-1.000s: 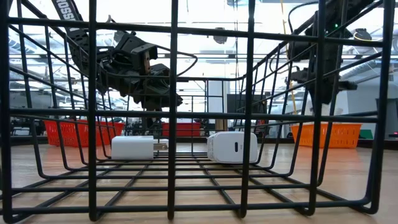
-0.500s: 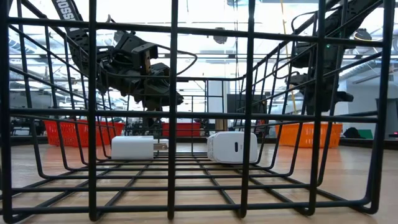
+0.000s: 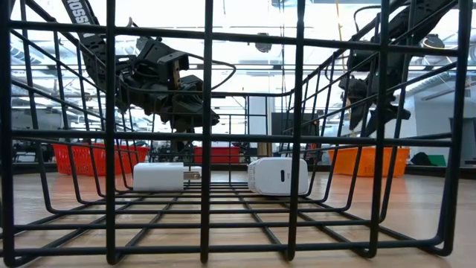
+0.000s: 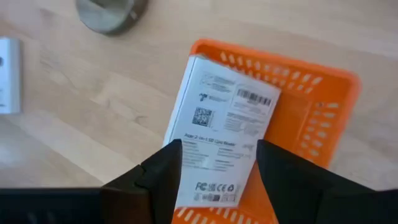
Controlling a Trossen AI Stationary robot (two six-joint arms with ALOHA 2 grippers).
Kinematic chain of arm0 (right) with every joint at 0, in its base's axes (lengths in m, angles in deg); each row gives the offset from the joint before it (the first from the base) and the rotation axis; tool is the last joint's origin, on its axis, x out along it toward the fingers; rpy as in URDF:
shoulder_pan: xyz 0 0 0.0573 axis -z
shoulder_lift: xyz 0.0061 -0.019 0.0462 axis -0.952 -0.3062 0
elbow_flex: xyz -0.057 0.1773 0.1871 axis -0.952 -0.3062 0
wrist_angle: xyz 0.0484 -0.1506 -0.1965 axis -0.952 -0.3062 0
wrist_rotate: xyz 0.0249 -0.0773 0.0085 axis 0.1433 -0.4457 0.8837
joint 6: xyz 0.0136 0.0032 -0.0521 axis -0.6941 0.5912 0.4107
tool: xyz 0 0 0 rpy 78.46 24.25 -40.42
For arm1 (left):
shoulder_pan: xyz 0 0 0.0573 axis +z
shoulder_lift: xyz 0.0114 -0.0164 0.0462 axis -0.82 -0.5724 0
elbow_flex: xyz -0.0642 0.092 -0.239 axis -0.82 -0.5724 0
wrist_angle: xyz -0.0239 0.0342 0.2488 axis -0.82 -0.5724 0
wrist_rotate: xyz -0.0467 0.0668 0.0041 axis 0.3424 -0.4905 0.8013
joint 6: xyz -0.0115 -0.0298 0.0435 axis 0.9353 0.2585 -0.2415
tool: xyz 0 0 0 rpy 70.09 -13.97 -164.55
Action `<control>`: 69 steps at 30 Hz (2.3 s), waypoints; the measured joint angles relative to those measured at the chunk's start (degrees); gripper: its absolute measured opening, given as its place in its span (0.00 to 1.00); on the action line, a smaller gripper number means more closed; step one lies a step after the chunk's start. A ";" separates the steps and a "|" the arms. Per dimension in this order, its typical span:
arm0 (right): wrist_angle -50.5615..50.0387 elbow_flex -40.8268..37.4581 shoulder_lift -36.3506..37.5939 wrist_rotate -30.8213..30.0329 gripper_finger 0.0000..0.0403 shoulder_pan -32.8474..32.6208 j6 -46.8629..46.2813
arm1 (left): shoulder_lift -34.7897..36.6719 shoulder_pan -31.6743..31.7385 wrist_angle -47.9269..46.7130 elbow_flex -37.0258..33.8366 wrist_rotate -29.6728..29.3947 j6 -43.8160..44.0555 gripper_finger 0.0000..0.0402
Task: Pick and place items into bin
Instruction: Put the white card reader box into the orange basket
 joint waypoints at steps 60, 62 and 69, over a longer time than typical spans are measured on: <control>54.51 -2.60 -17.80 16.11 0.44 -26.38 -7.14 | 21.76 -1.45 -63.37 6.71 -38.05 -16.90 0.01; 56.22 -2.60 -18.30 17.84 0.43 -26.06 -6.95 | 20.21 -1.90 -62.95 6.71 -39.39 -17.17 0.01; 56.39 -2.56 -18.79 18.03 0.41 -25.54 -3.03 | 13.66 -2.12 -61.95 6.71 -39.12 -21.03 0.01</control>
